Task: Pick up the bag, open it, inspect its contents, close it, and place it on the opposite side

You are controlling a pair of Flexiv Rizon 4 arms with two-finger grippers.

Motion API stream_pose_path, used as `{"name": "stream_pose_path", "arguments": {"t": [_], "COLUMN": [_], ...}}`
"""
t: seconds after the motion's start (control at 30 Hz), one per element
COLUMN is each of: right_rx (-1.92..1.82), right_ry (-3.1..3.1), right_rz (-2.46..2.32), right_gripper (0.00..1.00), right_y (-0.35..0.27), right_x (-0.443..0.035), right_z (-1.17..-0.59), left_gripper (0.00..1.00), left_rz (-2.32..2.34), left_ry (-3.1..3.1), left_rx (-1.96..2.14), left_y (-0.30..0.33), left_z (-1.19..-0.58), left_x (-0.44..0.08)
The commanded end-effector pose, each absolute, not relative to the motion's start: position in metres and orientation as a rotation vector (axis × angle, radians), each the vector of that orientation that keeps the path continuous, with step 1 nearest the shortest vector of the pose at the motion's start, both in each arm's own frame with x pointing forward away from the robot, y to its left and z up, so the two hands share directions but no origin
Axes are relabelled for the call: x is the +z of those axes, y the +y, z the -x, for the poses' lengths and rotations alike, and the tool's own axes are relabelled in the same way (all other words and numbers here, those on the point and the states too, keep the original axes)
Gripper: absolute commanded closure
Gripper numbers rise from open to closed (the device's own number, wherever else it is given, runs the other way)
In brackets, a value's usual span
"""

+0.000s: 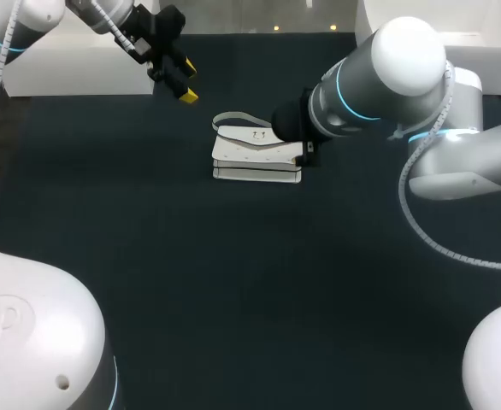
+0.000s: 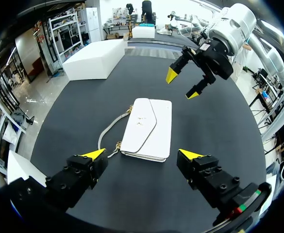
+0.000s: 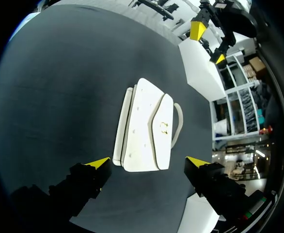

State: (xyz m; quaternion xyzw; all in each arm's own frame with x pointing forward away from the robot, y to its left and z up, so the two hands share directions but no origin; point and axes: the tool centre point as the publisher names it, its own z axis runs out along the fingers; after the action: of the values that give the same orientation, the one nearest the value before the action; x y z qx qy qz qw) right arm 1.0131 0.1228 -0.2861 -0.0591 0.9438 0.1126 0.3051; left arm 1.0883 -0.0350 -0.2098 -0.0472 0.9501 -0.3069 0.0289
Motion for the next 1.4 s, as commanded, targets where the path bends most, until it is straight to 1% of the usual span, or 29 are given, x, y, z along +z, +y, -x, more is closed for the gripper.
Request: {"name": "stream_pose_path", "arguments": {"t": [0.03, 0.13, 0.23, 0.37, 0.77, 0.97, 1.13, 1.2, 1.23, 1.27, 1.3, 1.33, 1.4], "right_rx": [0.289, 0.307, 0.302, 0.299, 0.263, 0.186, 0.153, 0.122, 0.113, 0.112, 0.118, 0.118, 0.122], "right_ry": [2.478, 2.462, 2.454, 2.439, 2.462, 2.434, 2.417, 2.414, 2.412, 2.41, 2.409, 2.408, 2.406], "right_rz": [0.138, 0.134, 0.142, 0.196, 0.203, 0.211, 0.172, 0.146, 0.137, 0.128, 0.126, 0.122, 0.112], "right_gripper": [0.0, 0.0, 0.0, 0.0, 0.0, 0.0, 0.15, 0.25, 0.28, 0.35, 0.45, 0.51, 0.52], "right_y": [0.125, 0.128, 0.133, 0.138, 0.139, 0.143, 0.144, 0.145, 0.145, 0.145, 0.145, 0.145, 0.143], "right_x": [-0.289, -0.293, -0.298, -0.308, -0.33, -0.337, -0.344, -0.347, -0.348, -0.35, -0.351, -0.352, -0.355], "right_z": [-1.009, -1.008, -1.006, -1.004, -1.007, -1.011, -1.013, -1.014, -1.015, -1.016, -1.016, -1.017, -1.018], "left_gripper": [0.0, 0.0, 0.0, 0.0, 0.0, 0.0, 0.0, 0.0, 0.0, 0.0, 0.0, 0.0, 0.0], "left_rz": [0.168, 0.019, -0.254, -0.405, -0.439, -0.512, -0.537, -0.544, -0.538, -0.544, -0.545, -0.545, -0.553], "left_ry": [2.878, 2.803, 2.678, 2.642, 2.653, 2.563, 2.545, 2.553, 2.558, 2.564, 2.565, 2.566, 2.57], "left_rx": [-0.931, -0.918, -0.93, -0.984, -1.004, -1.007, -1.029, -1.045, -1.043, -1.041, -1.04, -1.041, -1.038], "left_y": [-0.035, -0.047, -0.059, -0.067, -0.069, -0.087, -0.094, -0.094, -0.094, -0.094, -0.094, -0.094, -0.092], "left_z": [-1.083, -1.078, -1.075, -1.082, -1.087, -1.081, -1.081, -1.082, -1.082, -1.082, -1.082, -1.082, -1.082], "left_x": [-0.21, -0.222, -0.237, -0.249, -0.25, -0.26, -0.265, -0.267, -0.269, -0.27, -0.271, -0.271, -0.272]}}
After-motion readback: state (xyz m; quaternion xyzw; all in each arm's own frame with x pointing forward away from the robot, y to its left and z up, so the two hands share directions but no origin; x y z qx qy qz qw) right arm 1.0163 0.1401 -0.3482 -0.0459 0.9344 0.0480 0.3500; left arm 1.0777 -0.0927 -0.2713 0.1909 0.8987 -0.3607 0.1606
